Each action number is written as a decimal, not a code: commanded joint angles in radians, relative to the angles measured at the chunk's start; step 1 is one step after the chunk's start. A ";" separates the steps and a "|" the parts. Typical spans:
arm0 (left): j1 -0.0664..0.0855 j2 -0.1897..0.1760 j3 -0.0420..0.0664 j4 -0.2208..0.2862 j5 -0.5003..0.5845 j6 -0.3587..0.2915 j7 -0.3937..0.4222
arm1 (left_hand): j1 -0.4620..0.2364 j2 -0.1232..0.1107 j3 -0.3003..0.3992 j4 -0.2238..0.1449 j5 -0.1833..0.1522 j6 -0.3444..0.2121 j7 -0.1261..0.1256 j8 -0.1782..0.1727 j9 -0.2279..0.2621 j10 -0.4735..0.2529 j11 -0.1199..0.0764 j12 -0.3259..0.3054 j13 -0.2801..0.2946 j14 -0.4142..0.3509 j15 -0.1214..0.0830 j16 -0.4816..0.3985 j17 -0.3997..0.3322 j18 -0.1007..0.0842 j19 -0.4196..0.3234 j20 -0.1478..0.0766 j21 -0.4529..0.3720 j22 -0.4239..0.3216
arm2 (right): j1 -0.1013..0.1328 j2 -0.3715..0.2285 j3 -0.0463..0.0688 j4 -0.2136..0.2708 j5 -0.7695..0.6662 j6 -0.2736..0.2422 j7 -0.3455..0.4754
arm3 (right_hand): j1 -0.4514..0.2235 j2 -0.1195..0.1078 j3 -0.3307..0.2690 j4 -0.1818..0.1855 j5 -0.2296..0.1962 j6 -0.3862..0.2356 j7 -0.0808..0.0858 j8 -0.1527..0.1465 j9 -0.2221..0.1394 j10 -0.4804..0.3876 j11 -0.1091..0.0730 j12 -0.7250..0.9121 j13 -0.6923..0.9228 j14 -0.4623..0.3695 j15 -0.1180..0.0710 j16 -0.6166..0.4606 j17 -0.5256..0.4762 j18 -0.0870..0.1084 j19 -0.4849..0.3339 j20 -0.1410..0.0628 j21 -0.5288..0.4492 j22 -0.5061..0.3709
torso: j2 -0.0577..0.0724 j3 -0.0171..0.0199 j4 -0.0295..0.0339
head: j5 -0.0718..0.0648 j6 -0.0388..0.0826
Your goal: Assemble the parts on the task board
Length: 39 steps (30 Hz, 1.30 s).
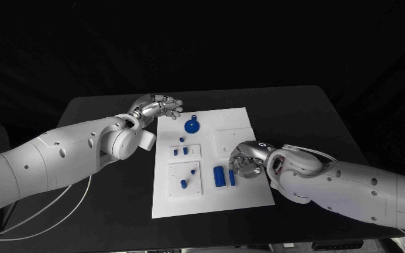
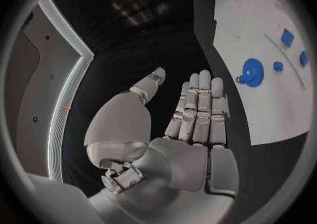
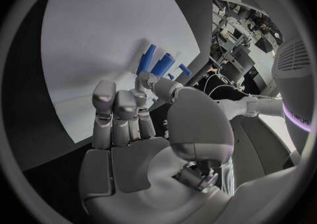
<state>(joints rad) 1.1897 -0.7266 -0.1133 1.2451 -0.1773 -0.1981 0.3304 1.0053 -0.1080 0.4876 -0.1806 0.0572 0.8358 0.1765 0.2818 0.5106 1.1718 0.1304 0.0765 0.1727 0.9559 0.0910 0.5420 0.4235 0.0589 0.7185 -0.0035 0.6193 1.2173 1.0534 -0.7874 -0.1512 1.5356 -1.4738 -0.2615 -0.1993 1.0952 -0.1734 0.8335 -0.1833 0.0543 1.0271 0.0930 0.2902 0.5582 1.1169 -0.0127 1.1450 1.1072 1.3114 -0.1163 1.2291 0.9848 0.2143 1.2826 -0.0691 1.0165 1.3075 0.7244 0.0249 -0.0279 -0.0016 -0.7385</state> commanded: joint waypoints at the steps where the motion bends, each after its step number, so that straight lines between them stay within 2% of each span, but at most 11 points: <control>1: 0.000 0.001 0.001 0.003 -0.003 0.011 0.005 | -0.009 0.004 -0.004 0.002 -0.003 -0.007 0.002 -0.004 -0.001 -0.005 0.000 -0.004 -0.001 0.002 0.006 -0.003 0.002 0.019 0.006 0.001 -0.004 0.002 | -0.010 0.006 -0.004 -0.004 -0.016 0.031 0.005 | -0.006 0.007 0.001 0.003 -0.005 0.011 0.000 0.004 -0.002 0.001 -0.005 0.003 -0.001 0.000 -0.006 -0.004 0.002 0.048 0.001 0.009 0.006 0.012 | 0.000 -0.0003 -0.0003 | -0.001 -0.002; 14: 0.000 0.002 0.001 0.002 -0.004 0.013 0.002 | -0.009 0.004 -0.004 0.002 -0.003 -0.008 0.002 -0.005 -0.002 -0.006 0.000 -0.004 -0.001 0.002 0.006 -0.004 0.003 0.019 0.006 0.001 -0.004 0.002 | -0.023 0.025 -0.004 -0.017 -0.024 -0.001 -0.018 | -0.018 0.010 -0.004 0.002 -0.005 0.022 -0.004 0.009 -0.001 0.002 -0.008 0.005 0.000 0.000 -0.009 -0.003 0.003 0.048 0.001 0.009 0.007 0.013 | 0.000 0.0001 -0.0003 | 0.002 -0.006; 30: 0.000 0.002 0.001 0.003 -0.006 0.013 0.001 | -0.008 0.004 -0.004 0.002 -0.003 -0.010 0.003 -0.006 -0.002 -0.006 0.000 -0.004 -0.001 0.002 0.006 -0.005 0.004 0.019 0.006 0.001 -0.005 0.003 | -0.032 0.035 -0.004 -0.029 -0.046 -0.016 -0.050 | -0.055 -0.008 -0.030 0.023 -0.005 0.036 -0.011 0.015 -0.001 0.008 -0.015 0.007 0.001 0.002 -0.014 -0.002 0.004 0.048 0.006 0.010 0.009 0.012 | 0.000 -0.0001 -0.0003 | 0.003 -0.010; 36: 0.000 0.002 0.001 0.001 -0.006 0.012 0.001 | -0.008 0.005 -0.004 0.002 -0.003 -0.010 0.003 -0.006 -0.002 -0.006 0.000 -0.004 -0.001 0.003 0.006 -0.006 0.004 0.019 0.006 0.001 -0.005 0.003 | -0.032 0.030 -0.004 -0.030 -0.039 -0.063 -0.037 | -0.054 -0.011 -0.031 0.024 -0.005 0.036 -0.011 0.015 -0.002 0.008 -0.015 0.007 0.001 0.002 -0.015 -0.002 0.004 0.048 0.006 0.010 0.009 0.012 | 0.000 -0.0001 -0.0009 | 0.004 -0.009; 39: 0.000 0.002 0.001 -0.001 -0.006 0.013 0.002 | -0.008 0.005 -0.004 0.002 -0.003 -0.010 0.003 -0.006 -0.002 -0.006 0.000 -0.004 -0.001 0.003 0.006 -0.006 0.004 0.019 0.006 0.001 -0.005 0.003 | -0.032 0.025 -0.004 -0.030 -0.005 -0.104 -0.007 | -0.055 -0.024 -0.032 0.028 -0.005 0.035 -0.011 0.014 -0.003 0.008 -0.015 0.006 0.000 0.002 -0.015 -0.003 0.004 0.048 0.007 0.009 0.009 0.011 | -0.001 -0.0003 -0.0007 | 0.004 -0.009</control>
<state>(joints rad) 1.1897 -0.7265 -0.1133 1.2438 -0.1788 -0.1979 0.3255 1.0053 -0.1080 0.4876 -0.1806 0.0572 0.8323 0.1800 0.2818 0.5096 1.1718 0.1304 0.0765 0.1722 0.9559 0.0910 0.5420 0.4264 0.0676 0.7185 -0.0034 0.6193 1.2188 1.0232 -0.7599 -0.1540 1.5063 -1.5007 -0.3219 -0.2321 1.0404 -0.1917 0.8055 -0.1553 0.0544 1.0555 0.0790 0.3075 0.5531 1.1242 -0.0199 1.1489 1.1073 1.3135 -0.1252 1.2296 0.9875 0.2151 1.2876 -0.0639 1.0201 1.3073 0.7241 0.0249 -0.0284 0.0023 -0.7482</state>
